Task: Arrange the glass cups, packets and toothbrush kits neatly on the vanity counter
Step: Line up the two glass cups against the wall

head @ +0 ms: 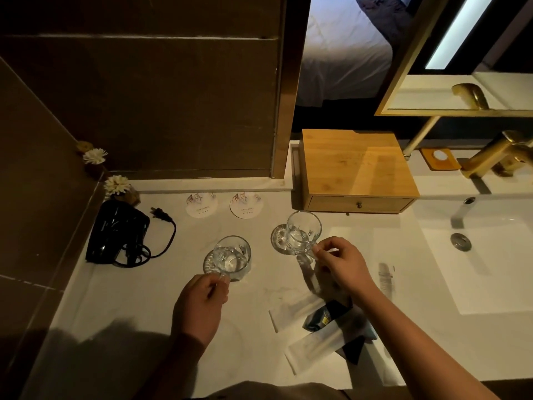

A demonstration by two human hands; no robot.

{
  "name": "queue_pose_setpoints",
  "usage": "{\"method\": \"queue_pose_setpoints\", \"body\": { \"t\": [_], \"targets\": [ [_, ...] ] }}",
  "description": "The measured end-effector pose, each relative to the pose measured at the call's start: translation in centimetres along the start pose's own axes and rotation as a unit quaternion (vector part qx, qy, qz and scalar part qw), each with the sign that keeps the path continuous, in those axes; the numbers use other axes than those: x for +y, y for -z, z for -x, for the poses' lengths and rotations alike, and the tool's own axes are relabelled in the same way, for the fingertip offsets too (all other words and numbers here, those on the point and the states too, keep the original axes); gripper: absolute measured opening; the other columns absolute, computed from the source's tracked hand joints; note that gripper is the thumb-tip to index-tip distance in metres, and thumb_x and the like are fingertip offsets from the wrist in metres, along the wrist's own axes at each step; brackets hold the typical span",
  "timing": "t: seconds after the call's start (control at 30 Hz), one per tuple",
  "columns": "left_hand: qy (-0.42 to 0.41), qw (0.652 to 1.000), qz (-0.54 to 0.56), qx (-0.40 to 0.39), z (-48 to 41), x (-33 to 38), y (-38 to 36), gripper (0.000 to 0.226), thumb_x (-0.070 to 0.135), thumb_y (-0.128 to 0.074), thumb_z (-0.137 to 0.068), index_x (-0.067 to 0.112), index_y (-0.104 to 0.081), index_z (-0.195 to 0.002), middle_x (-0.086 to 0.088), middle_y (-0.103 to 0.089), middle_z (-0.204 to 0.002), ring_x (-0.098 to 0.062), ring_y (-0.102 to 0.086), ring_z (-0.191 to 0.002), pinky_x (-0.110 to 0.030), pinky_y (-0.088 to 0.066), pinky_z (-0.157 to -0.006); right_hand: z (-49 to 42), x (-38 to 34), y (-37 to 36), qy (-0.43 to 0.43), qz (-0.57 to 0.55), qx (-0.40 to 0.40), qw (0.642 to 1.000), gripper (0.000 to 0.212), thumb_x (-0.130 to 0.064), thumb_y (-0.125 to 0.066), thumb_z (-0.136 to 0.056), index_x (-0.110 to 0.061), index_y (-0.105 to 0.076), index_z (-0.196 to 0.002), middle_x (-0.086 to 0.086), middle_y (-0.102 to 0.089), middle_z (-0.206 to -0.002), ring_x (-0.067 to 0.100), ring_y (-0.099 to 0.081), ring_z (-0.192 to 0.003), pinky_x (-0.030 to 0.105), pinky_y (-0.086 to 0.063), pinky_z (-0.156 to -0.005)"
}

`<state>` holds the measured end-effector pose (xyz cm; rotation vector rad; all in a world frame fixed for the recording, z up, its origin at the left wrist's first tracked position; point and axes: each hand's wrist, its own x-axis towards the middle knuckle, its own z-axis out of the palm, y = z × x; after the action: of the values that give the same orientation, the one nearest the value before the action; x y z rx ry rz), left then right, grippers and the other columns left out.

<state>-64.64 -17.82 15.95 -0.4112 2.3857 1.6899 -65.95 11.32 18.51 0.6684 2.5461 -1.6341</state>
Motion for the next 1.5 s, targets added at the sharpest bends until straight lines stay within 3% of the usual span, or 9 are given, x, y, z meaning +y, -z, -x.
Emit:
{"method": "queue_pose_setpoints", "body": {
  "t": [0.07,0.23,0.43,0.6,0.77,0.9,0.97,1.27,1.5],
  "targets": [
    [0.002,1.000,-0.003,-0.004,0.0,-0.2,0.2,0.022,0.056,-0.066,-0.076,0.036,-0.068,-0.084,0.008,-0.069,-0.086,-0.022,-0.073,-0.081,-0.058,-0.059,-0.080,-0.3,-0.2,0.4,0.025,0.050,0.011,0.998,0.012,-0.035,-0.072,-0.084,-0.026,-0.067,-0.079,-0.004,-0.071,-0.081,0.015,-0.069,-0.073,0.035,-0.057,-0.066],
    [-0.004,1.000,0.003,-0.013,-0.3,0.0,0.1,0.006,0.036,-0.067,-0.087,0.031,-0.069,-0.083,0.008,-0.072,-0.085,-0.018,-0.074,-0.082,-0.056,-0.058,-0.084,-1.1,-0.8,0.6,0.071,0.156,-0.016,0.985,0.013,-0.036,-0.070,-0.086,-0.024,-0.069,-0.082,-0.006,-0.070,-0.081,0.012,-0.066,-0.074,0.033,-0.057,-0.068],
    [0.017,1.000,0.025,0.000,-1.9,0.5,1.2,0.025,0.056,-0.062,-0.070,0.037,-0.071,-0.083,0.007,-0.077,-0.082,-0.022,-0.074,-0.086,-0.056,-0.056,-0.089,-1.8,-1.3,0.1,0.119,0.252,-0.006,0.960,0.014,-0.026,-0.063,-0.092,-0.016,-0.069,-0.099,0.001,-0.069,-0.095,0.015,-0.064,-0.081,0.035,-0.056,-0.076],
    [-0.004,0.998,0.054,0.031,-3.1,2.2,2.6,0.007,0.038,-0.068,-0.074,0.036,-0.072,-0.079,-0.005,-0.073,-0.096,-0.030,-0.072,-0.090,-0.058,-0.055,-0.090,-2.1,-1.7,-1.1,0.138,0.227,-0.008,0.964,0.014,-0.029,-0.062,-0.093,-0.016,-0.068,-0.094,0.001,-0.068,-0.088,0.016,-0.065,-0.075,0.036,-0.056,-0.072],
    [0.012,0.992,0.109,0.055,-5.5,2.7,4.4,0.011,0.019,-0.071,-0.085,0.029,-0.074,-0.085,-0.007,-0.075,-0.099,-0.027,-0.074,-0.091,-0.052,-0.057,-0.091,-3.3,-3.5,-3.4,0.132,0.200,-0.021,0.971,0.013,-0.029,-0.063,-0.092,-0.017,-0.068,-0.091,0.003,-0.070,-0.086,0.020,-0.067,-0.077,0.041,-0.056,-0.073],
    [0.011,0.987,0.143,0.069,-8.2,4.0,5.1,0.013,0.004,-0.062,-0.092,0.004,-0.069,-0.103,-0.012,-0.070,-0.091,-0.028,-0.069,-0.090,-0.019,-0.058,-0.070,-4.3,-5.4,-5.3,0.153,0.190,-0.020,0.970,0.015,-0.029,-0.063,-0.093,-0.015,-0.069,-0.092,0.005,-0.070,-0.086,0.020,-0.067,-0.076,0.040,-0.056,-0.071],
    [0.015,0.985,0.152,0.077,-9.6,4.8,5.3,0.015,0.001,-0.059,-0.093,0.000,-0.067,-0.106,-0.011,-0.068,-0.088,-0.023,-0.066,-0.085,-0.010,-0.054,-0.059,-4.9,-6.4,-6.3,0.155,0.187,-0.018,0.970,0.016,-0.030,-0.063,-0.093,-0.015,-0.069,-0.094,0.005,-0.069,-0.087,0.019,-0.066,-0.076,0.040,-0.057,-0.071],
    [0.046,0.972,0.202,0.113,-14.8,6.1,4.8,0.020,0.011,-0.063,-0.094,-0.003,-0.068,-0.107,-0.017,-0.070,-0.095,-0.032,-0.070,-0.090,-0.015,-0.057,-0.058,-7.7,-9.0,-9.7,0.136,0.172,-0.014,0.976,0.017,-0.031,-0.061,-0.094,-0.015,-0.068,-0.093,0.004,-0.069,-0.087,0.018,-0.066,-0.077,0.040,-0.058,-0.071],
    [0.050,0.960,0.235,0.143,-15.6,6.5,3.1,0.009,0.011,-0.066,-0.092,0.008,-0.066,-0.083,-0.017,-0.067,-0.086,-0.039,-0.071,-0.092,-0.014,-0.055,-0.054,-8.6,-8.9,-10.5,0.101,0.137,-0.006,0.985,0.017,-0.031,-0.062,-0.093,-0.015,-0.069,-0.093,0.003,-0.071,-0.088,0.019,-0.068,-0.078,0.043,-0.059,-0.073]
  ]
}}
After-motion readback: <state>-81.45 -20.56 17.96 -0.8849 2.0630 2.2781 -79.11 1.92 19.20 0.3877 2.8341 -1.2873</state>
